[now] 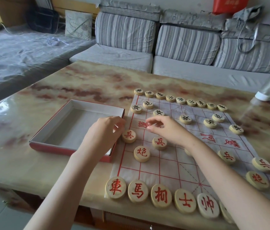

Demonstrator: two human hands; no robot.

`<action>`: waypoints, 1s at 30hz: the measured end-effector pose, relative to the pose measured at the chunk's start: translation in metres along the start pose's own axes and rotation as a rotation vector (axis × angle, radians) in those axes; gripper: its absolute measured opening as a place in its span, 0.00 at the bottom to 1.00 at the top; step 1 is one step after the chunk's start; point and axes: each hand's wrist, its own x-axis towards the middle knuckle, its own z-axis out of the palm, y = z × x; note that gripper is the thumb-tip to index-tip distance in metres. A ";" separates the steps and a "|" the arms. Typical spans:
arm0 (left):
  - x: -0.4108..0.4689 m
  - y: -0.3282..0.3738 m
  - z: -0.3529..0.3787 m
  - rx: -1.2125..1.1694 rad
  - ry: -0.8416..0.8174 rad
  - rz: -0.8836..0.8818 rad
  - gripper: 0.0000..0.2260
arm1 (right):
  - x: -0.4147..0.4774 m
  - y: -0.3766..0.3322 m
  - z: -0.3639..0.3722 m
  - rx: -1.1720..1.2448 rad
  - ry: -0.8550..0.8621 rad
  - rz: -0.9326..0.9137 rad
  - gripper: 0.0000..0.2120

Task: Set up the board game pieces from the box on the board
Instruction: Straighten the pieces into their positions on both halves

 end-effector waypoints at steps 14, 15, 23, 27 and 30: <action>0.080 0.018 0.018 0.057 -0.183 0.039 0.12 | 0.014 0.034 -0.041 -0.063 0.064 0.108 0.15; 0.089 0.016 0.021 0.079 -0.195 0.046 0.13 | 0.020 0.036 -0.043 -0.098 0.085 0.127 0.15; 0.144 -0.002 0.051 0.203 -0.243 0.080 0.20 | 0.077 0.053 -0.034 -0.214 0.181 0.272 0.27; 0.155 -0.009 0.061 0.226 -0.307 0.111 0.22 | 0.090 0.057 -0.024 -0.295 0.225 0.273 0.30; 0.157 -0.013 0.066 0.227 -0.308 0.153 0.18 | 0.095 0.059 -0.022 -0.350 0.222 0.282 0.29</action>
